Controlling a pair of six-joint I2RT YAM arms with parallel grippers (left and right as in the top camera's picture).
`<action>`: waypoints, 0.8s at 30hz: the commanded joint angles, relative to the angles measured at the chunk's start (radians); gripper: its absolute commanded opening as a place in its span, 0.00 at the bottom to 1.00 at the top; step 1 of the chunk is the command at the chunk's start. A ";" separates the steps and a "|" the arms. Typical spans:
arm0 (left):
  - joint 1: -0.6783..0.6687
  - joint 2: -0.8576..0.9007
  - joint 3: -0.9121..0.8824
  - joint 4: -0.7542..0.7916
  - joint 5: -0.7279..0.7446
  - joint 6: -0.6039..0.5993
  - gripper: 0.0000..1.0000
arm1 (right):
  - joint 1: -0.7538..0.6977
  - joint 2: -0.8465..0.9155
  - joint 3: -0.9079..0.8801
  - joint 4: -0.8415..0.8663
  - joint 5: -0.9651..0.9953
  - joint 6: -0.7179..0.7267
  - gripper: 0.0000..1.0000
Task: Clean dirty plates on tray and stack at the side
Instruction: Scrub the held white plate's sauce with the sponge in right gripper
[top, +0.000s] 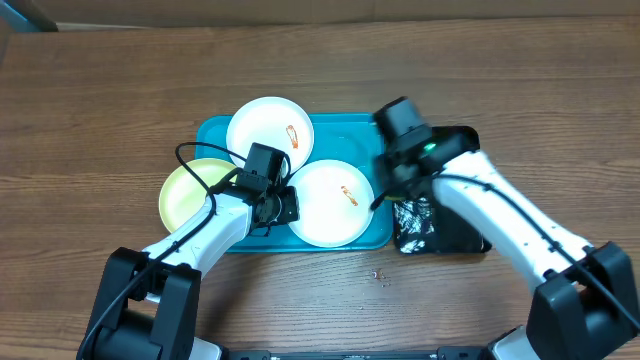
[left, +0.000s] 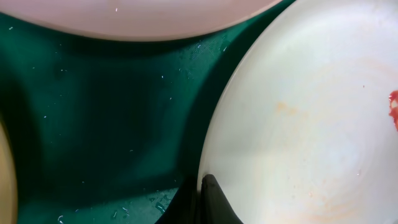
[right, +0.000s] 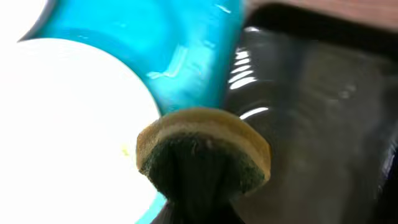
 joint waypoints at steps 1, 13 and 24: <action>-0.006 0.010 -0.004 -0.007 0.012 0.009 0.04 | 0.074 0.035 0.020 0.034 0.117 0.017 0.04; -0.006 0.010 -0.004 -0.007 0.012 0.009 0.05 | 0.208 0.222 0.020 0.151 0.282 0.012 0.04; -0.006 0.010 -0.004 -0.007 0.012 0.009 0.09 | 0.209 0.269 0.020 0.176 0.281 0.013 0.36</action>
